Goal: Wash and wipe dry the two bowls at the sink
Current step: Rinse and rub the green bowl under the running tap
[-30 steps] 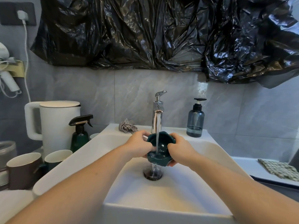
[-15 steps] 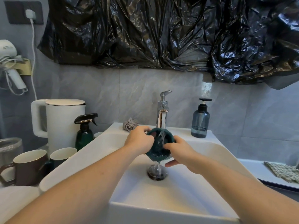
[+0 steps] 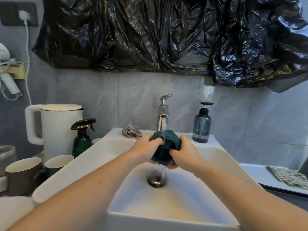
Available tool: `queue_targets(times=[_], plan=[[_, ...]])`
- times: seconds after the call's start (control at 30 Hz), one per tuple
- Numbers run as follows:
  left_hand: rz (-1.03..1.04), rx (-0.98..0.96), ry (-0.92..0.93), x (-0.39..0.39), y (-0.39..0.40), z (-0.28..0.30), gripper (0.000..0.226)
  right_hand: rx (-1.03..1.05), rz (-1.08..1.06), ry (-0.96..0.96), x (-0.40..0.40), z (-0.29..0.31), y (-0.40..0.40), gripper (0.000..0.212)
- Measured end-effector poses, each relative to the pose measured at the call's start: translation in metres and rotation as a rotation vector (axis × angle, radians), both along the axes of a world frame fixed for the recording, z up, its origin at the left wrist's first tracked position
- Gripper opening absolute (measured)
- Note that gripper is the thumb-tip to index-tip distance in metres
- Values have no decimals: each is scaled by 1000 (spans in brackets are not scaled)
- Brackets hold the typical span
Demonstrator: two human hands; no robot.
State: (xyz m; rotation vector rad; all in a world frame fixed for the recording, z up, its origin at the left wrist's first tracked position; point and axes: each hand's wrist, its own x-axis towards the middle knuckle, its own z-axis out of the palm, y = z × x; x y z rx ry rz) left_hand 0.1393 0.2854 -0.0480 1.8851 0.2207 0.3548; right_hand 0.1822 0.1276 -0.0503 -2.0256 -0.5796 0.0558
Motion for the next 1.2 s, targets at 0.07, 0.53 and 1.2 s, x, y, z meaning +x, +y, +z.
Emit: queue_targets(times=[0.07,0.53,1.2], plan=[[-68,-60,28,-4,-2,3,15,22,-4,-23,2,-2,1,24],[-132,-221,-20,1,1,-2,60,61,105,-57,10,-8,5,36],[114,525,-464,-7,5,-2,79,436,154,520,2,6,-1,46]])
